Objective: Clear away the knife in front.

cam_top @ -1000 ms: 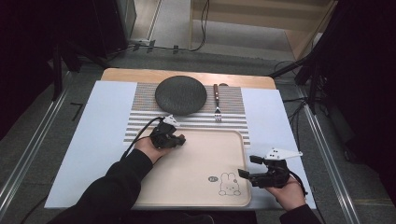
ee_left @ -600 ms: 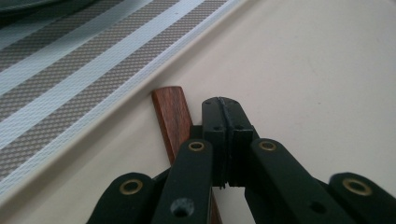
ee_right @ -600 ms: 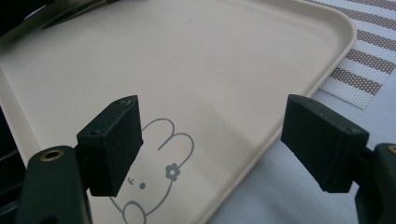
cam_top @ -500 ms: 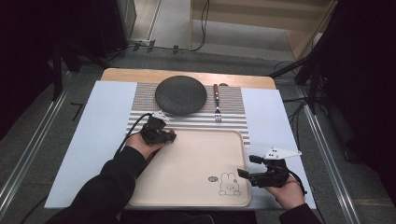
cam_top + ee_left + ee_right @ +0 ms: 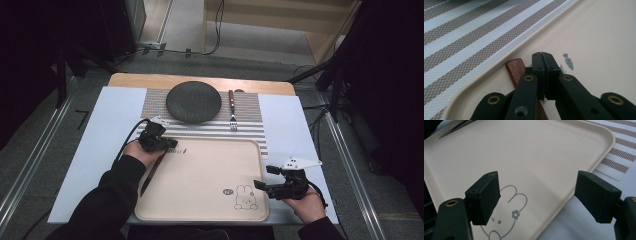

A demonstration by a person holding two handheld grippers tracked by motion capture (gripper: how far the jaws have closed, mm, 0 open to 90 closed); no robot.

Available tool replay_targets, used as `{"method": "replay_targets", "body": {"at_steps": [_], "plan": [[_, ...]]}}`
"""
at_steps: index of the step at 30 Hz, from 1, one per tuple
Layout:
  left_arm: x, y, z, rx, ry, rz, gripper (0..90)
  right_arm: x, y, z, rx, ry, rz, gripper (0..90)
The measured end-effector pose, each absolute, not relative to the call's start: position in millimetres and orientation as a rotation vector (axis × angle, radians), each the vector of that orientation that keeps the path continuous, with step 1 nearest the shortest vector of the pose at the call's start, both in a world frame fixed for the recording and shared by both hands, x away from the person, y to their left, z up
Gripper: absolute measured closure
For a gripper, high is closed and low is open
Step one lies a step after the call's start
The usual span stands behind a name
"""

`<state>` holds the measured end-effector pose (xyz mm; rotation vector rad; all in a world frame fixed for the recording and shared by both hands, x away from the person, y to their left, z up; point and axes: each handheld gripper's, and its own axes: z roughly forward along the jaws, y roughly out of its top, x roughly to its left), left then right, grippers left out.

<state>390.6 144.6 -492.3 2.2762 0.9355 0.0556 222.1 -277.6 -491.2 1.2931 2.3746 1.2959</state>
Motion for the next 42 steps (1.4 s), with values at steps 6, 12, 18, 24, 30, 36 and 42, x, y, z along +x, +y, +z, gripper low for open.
{"method": "replay_targets", "body": {"at_steps": [6, 12, 18, 24, 30, 36, 42], "plan": [[388, 158, -491, 2.273, 0.961, 0.069, 89.1, 226, -275, -491, 1.274, 2.386, 1.299, 18.8], [384, 172, -490, 2.254, 0.992, 0.076, 85.3, 229, -271, -491, 1.256, 2.403, 1.302, 18.8], [380, 177, -492, 2.220, 0.985, 0.039, 78.6, 233, -267, -490, 1.243, 2.413, 1.306, 18.8], [371, 176, -483, 2.127, 0.936, 0.010, 56.5, 236, -266, -490, 1.235, 2.418, 1.311, 18.8], [361, 175, -472, 2.071, 0.876, -0.011, 38.0, 236, -266, -490, 1.229, 2.421, 1.309, 18.8], [353, 174, -465, 2.059, 0.881, -0.047, 34.7, 235, -266, -489, 1.234, 2.417, 1.310, 18.8], [345, 175, -459, 2.057, 0.876, -0.089, 33.2, 234, -267, -489, 1.242, 2.404, 1.320, 18.8]]}}
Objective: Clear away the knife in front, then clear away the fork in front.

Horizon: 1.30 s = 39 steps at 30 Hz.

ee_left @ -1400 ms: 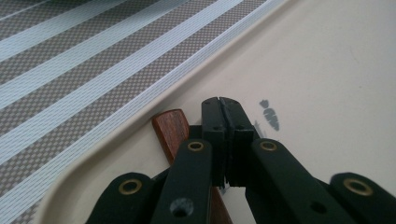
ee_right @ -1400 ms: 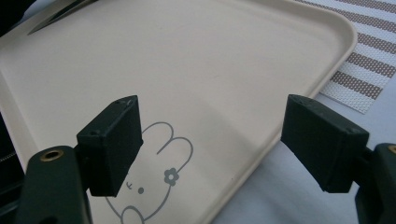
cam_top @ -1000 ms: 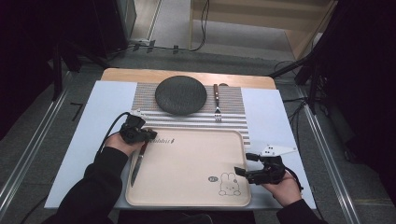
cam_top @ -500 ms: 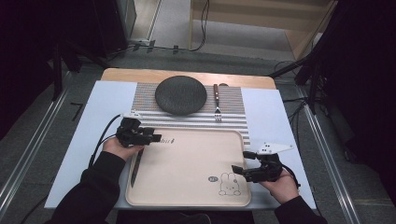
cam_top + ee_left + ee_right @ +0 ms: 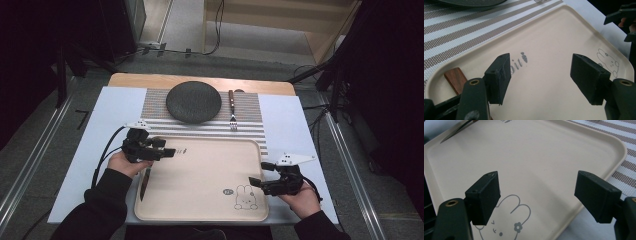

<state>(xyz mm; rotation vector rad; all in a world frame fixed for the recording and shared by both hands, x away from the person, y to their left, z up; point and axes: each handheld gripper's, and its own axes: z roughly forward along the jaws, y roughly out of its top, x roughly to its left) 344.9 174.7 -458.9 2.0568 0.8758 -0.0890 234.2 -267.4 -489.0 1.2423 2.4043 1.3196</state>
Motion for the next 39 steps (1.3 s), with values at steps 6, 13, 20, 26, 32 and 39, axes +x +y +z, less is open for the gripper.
{"method": "replay_targets", "body": {"at_steps": [6, 13, 20, 26, 32, 39], "plan": [[334, 174, -453, 2.046, 0.843, -0.074, 30.8, 235, -266, -489, 1.233, 2.408, 1.319, 18.8], [321, 176, -450, 2.054, 0.817, -0.072, 27.9, 237, -264, -489, 1.225, 2.417, 1.321, 18.8], [311, 181, -448, 2.050, 0.823, -0.053, 27.9, 238, -263, -489, 1.218, 2.424, 1.326, 18.8], [304, 186, -450, 2.041, 0.840, -0.059, 27.8, 239, -261, -489, 1.210, 2.430, 1.326, 18.8], [301, 190, -453, 2.027, 0.858, -0.069, 27.9, 241, -260, -489, 1.203, 2.436, 1.327, 18.8], [304, 196, -457, 2.023, 0.871, -0.068, 27.9, 242, -260, -488, 1.203, 2.435, 1.331, 18.8]]}}
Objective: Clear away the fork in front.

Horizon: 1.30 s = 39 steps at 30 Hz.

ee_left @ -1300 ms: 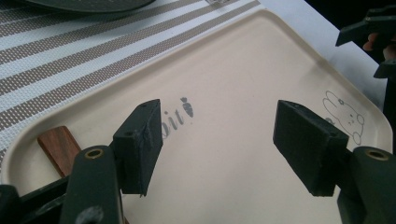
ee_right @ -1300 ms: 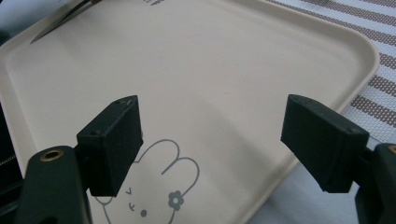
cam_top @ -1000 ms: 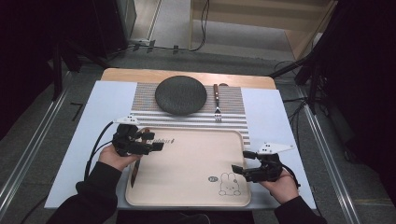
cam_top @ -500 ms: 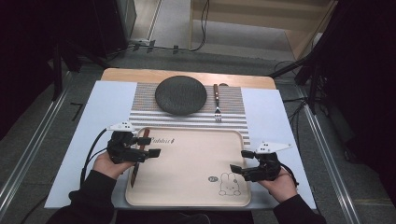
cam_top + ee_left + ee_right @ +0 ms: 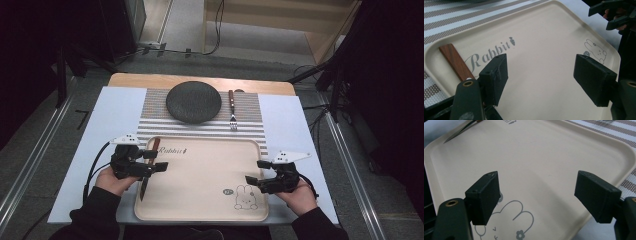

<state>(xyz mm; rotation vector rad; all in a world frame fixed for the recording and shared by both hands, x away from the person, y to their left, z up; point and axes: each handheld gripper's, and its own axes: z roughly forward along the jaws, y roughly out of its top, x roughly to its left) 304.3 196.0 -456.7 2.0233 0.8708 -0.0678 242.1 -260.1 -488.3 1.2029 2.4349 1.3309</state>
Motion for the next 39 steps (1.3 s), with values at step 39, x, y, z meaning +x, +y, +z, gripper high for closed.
{"method": "replay_targets", "body": {"at_steps": [39], "plan": [[302, 197, -458, 2.028, 0.872, -0.040, 28.0, 322, -253, -471, 1.251, 2.304, 1.512, 20.1]]}}
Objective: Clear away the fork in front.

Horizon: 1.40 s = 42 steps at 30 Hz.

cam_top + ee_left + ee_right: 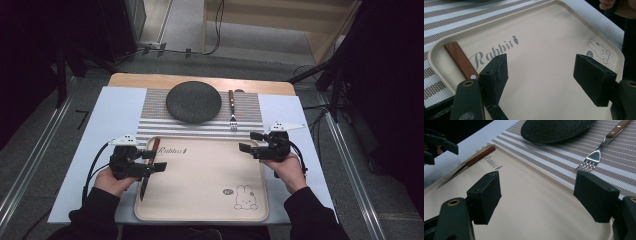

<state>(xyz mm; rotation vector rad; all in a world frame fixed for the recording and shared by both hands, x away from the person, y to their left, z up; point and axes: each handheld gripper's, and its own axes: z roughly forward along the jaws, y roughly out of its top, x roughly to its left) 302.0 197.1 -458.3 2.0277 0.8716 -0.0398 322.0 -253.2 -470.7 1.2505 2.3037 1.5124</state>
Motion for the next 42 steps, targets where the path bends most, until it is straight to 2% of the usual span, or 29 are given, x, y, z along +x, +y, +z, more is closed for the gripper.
{"method": "replay_targets", "body": {"at_steps": [28, 42], "plan": [[304, 200, -460, 2.015, 0.872, -0.045, 28.2, 404, -239, -468, 1.298, 2.278, 1.425, 22.1], [304, 199, -461, 2.023, 0.868, -0.057, 28.2, 446, -229, -452, 1.307, 2.242, 1.358, 22.6]]}}
